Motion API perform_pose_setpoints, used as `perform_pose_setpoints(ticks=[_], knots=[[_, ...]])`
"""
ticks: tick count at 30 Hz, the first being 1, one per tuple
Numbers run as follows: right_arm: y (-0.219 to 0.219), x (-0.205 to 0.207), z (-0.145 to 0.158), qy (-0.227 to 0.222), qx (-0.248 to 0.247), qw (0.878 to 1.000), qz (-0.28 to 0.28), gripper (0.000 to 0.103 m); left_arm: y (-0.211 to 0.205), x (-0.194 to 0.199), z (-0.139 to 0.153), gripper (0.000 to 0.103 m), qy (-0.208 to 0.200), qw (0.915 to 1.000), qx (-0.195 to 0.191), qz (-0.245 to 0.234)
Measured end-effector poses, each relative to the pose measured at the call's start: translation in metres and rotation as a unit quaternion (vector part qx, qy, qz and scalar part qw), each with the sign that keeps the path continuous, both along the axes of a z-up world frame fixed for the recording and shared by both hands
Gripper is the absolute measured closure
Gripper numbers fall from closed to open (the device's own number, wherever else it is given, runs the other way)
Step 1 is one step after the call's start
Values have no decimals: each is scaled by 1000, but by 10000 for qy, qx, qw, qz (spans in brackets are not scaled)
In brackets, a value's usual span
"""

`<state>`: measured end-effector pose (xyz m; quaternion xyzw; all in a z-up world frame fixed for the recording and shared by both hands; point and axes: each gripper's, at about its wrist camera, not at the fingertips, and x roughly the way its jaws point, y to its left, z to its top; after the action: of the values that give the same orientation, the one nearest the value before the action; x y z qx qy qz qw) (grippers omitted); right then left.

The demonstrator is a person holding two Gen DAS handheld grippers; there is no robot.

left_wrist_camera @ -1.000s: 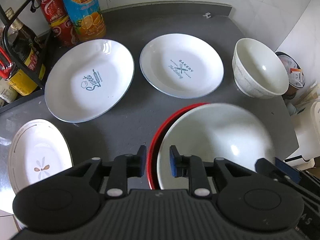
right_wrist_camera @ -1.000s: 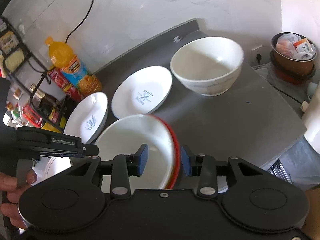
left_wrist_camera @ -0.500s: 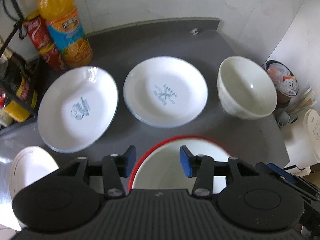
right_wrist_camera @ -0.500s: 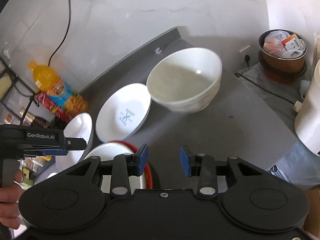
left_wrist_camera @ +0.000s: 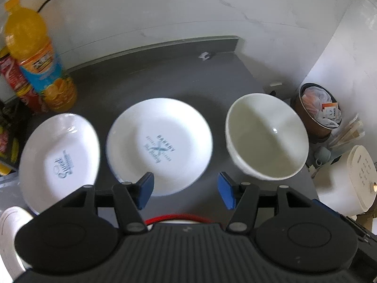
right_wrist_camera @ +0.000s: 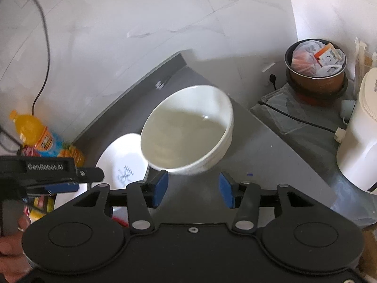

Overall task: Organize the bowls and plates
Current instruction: 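Close both grippers on the rim of the plain white bowl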

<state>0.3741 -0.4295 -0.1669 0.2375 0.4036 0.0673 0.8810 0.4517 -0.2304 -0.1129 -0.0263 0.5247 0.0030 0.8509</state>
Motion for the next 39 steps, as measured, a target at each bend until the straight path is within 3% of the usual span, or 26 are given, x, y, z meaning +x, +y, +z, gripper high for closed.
perform_pose_setpoints(ticks=[9,19,23,27,29,31,33,35,39], knots=[[-7,33,-12,47,0,9992,-392,54,-22,31,-18,45,-10,9999,-79,-93],[-7,61,-40,397,-151,9961,-776,55,-38,56,-48,45,23,9997,205,-153],[-5,65,-51,621,-54,9945,-838,55,-45,60,-59,45,-47,9985,362,-414],[3,69,-60,733,30,9947,-716,65,-48,65,-65,45,-57,9983,459,-358],[4,70,-65,771,218,9946,-661,74,-47,66,-67,49,-52,9986,392,-338],[7,70,-62,795,177,9948,-610,77,-49,67,-69,56,-59,9985,346,-409],[10,68,-60,776,144,9952,-578,78,-51,69,-71,69,-46,9980,249,-571],[7,66,-61,855,320,9937,-651,78,-51,70,-72,94,96,9983,24,-581],[5,60,-60,862,463,9925,-737,78,-52,68,-71,95,130,9986,-15,-517]])
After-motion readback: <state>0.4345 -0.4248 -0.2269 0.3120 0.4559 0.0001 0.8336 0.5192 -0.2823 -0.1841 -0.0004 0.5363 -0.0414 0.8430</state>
